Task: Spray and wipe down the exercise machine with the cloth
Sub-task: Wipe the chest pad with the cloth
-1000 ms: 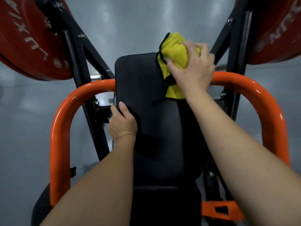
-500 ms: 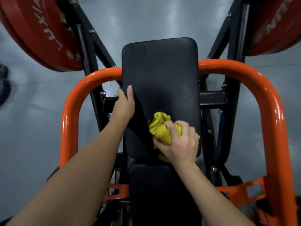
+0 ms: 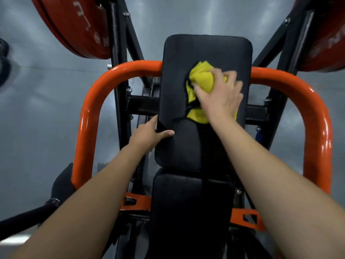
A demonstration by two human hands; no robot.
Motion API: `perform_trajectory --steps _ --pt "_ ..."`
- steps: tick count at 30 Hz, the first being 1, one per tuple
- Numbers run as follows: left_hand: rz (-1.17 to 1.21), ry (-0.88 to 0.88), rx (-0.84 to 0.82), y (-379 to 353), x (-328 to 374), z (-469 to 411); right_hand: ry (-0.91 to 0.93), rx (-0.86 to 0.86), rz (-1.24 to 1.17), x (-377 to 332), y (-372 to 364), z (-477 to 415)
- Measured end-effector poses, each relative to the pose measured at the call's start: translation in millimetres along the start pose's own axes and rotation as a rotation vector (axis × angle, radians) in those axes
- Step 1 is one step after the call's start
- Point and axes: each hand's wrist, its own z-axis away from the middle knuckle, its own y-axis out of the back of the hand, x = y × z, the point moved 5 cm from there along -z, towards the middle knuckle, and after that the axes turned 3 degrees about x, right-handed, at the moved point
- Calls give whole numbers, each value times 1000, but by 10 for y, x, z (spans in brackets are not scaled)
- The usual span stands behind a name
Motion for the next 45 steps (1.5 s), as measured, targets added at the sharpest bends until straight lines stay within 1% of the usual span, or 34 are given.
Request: perform_trajectory --steps 2,4,7,10,13,16,19,21,23,24,26,27,28,29,30,32,34,35,37,39,41,43,45 --pt "12 7 -23 20 12 -10 10 -5 29 -120 -56 -163" --pt "33 8 -35 34 26 -4 30 5 30 -94 -64 -54" --pt "74 13 -48 18 4 -9 146 45 -17 74 -16 477" --pt "141 13 -66 14 -27 -28 288 25 -40 311 19 1147" --pt "195 3 -67 -2 -52 -56 335 20 -63 480 57 1726" --pt "235 -12 -69 -23 -52 -65 386 -11 -72 503 40 2031" --pt "199 -41 -49 -3 -88 -76 467 -61 -71 461 10 2083" --pt "185 -62 -63 -21 -70 -93 574 -98 -16 416 2 2055" --pt "199 -68 -92 -2 -73 -96 744 -137 34 218 -33 2004" --pt "292 -22 -122 20 -112 -81 833 -157 37 67 -70 1963" --pt "580 145 -234 64 -252 -13 1019 -211 18 -286 -169 1860" --pt "665 186 -266 95 -332 15 1105 -231 14 -455 -242 1778" --pt "669 192 -256 124 -412 42 1158 -248 18 -594 -315 1658" --pt "659 190 -217 152 -481 62 1159 -250 32 -710 -388 1485" --pt "656 179 -149 177 -545 65 1114 -229 48 -802 -449 1264" --pt "748 210 -26 216 -629 66 935 -162 74 -966 -523 713" --pt "800 217 -5 214 -657 71 708 -128 113 -1101 -547 147" --pt "757 196 -9 208 -650 77 618 -123 127 -1149 -554 -85" --pt "648 132 -5 141 -603 121 550 -102 127 -1213 -557 -352" --pt "668 106 16 44 -539 158 549 -70 79 -1207 -530 -333" --pt "767 107 78 2 -495 194 530 -59 32 -1108 -483 -82" --pt "864 132 206 64 -507 194 534 -69 7 -935 -415 327" --pt "947 184 328 176 -554 200 576 -65 -45 -687 -346 822"
